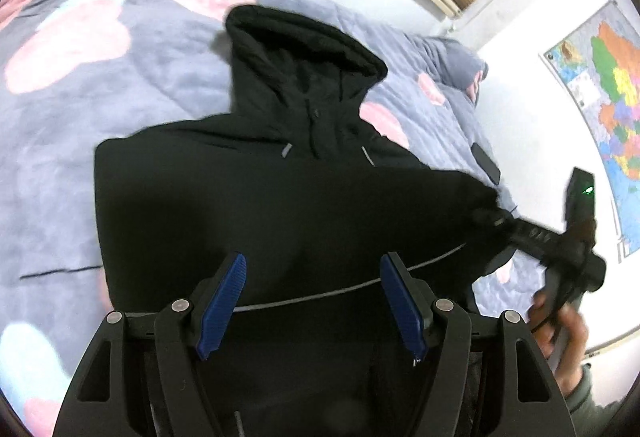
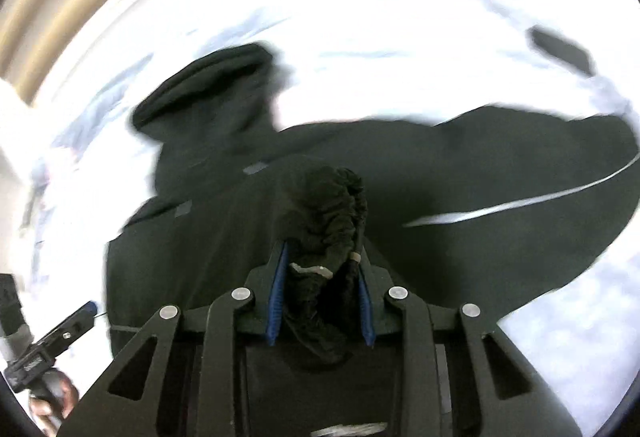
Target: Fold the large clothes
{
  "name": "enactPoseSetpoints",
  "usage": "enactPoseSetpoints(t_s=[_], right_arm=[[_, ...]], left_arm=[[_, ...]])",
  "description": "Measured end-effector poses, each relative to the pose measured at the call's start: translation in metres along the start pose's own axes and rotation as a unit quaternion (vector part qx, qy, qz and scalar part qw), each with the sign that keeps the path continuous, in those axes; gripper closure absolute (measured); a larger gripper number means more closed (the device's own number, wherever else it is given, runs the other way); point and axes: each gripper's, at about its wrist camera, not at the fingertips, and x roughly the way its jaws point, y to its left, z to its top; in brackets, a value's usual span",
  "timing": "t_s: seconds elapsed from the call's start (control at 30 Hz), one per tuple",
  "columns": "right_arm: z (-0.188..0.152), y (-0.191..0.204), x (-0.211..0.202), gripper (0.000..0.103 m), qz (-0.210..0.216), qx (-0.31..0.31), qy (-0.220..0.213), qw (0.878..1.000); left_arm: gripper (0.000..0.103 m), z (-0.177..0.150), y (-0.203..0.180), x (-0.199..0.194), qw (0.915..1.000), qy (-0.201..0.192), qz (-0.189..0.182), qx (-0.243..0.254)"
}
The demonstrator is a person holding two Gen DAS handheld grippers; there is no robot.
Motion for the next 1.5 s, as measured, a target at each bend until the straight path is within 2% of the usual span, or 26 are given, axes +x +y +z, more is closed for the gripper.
enactPoseSetpoints(t_s=[0.13, 0.23, 0.33, 0.47, 0.53, 0.6, 0.67, 0.7, 0.73, 0.8, 0.9, 0.93, 1.0, 1.07, 1.13, 1.2, 1.3, 1.4, 1.5], right_arm=[[0.006, -0.044, 0.032, 0.069, -0.045, 0.012, 0.010, 0.999], [-0.005, -0.067, 0.082, 0.068, -0.052, 0.020, 0.064, 0.996], [-0.015, -0.073, 0.109, 0.065, -0.068, 0.014, 0.072, 0.995], [-0.009, -0.071, 0.113, 0.061, -0.077, -0.007, 0.077, 0.994], [-0.004, -0.070, 0.107, 0.058, -0.069, -0.013, 0.080, 0.994], [0.003, -0.073, 0.086, 0.054, -0.048, -0.002, 0.078, 0.996], [0.007, -0.071, 0.055, 0.045, -0.021, 0.008, 0.059, 0.998], [0.009, -0.065, 0.039, 0.037, -0.010, 0.001, 0.040, 0.999], [0.008, -0.058, 0.029, 0.033, -0.009, -0.011, 0.024, 1.000], [0.001, -0.039, 0.022, 0.033, -0.012, -0.044, 0.014, 0.999], [-0.020, -0.011, 0.050, 0.038, -0.024, -0.092, 0.026, 0.995], [-0.026, -0.008, 0.066, 0.051, -0.034, -0.093, 0.042, 0.994], [-0.035, -0.011, 0.102, 0.052, -0.055, -0.081, 0.079, 0.992], [-0.040, -0.014, 0.115, 0.051, -0.052, -0.066, 0.082, 0.993], [-0.034, -0.013, 0.115, 0.051, -0.056, -0.061, 0.090, 0.993], [-0.027, -0.012, 0.106, 0.052, -0.053, -0.055, 0.101, 0.992], [-0.023, -0.014, 0.070, 0.052, -0.029, -0.038, 0.091, 0.995], [-0.035, -0.021, 0.025, 0.052, -0.014, -0.023, 0.066, 0.997], [-0.056, -0.034, -0.001, 0.050, -0.002, 0.016, 0.069, 0.997]], left_arm=[[0.032, -0.001, 0.009, 0.060, 0.9980, 0.052, 0.034, -0.012], [0.032, -0.009, 0.024, 0.100, 0.9944, 0.081, 0.064, -0.025], [0.032, -0.013, 0.028, 0.115, 0.9931, 0.082, 0.083, -0.016], [0.032, -0.013, 0.017, 0.120, 0.9892, 0.091, 0.112, 0.025], [0.032, -0.012, 0.013, 0.116, 0.9880, 0.093, 0.118, 0.037], [0.032, -0.005, 0.010, 0.103, 0.9900, 0.089, 0.106, 0.027], [0.032, 0.000, 0.009, 0.078, 0.9951, 0.069, 0.069, 0.009], [0.032, 0.003, 0.007, 0.065, 0.9968, 0.054, 0.058, 0.004], [0.032, 0.005, 0.006, 0.055, 0.9976, 0.042, 0.054, 0.004], [0.031, 0.007, 0.006, 0.047, 0.9976, 0.031, 0.061, 0.006], [0.031, 0.004, 0.012, 0.062, 0.9950, 0.048, 0.088, 0.003], [0.032, 0.001, 0.015, 0.074, 0.9925, 0.064, 0.104, -0.004], [0.032, -0.012, 0.028, 0.097, 0.9867, 0.098, 0.129, -0.013], [0.032, -0.014, 0.032, 0.109, 0.9859, 0.096, 0.136, -0.009], [0.032, -0.012, 0.020, 0.110, 0.9809, 0.101, 0.166, 0.011], [0.032, -0.013, 0.009, 0.102, 0.9788, 0.101, 0.176, 0.028], [0.032, -0.022, -0.005, 0.071, 0.9839, 0.092, 0.150, 0.027], [0.032, -0.046, -0.024, 0.025, 0.9877, 0.069, 0.134, 0.041], [0.032, -0.072, -0.039, -0.013, 0.9902, 0.056, 0.117, 0.051]])
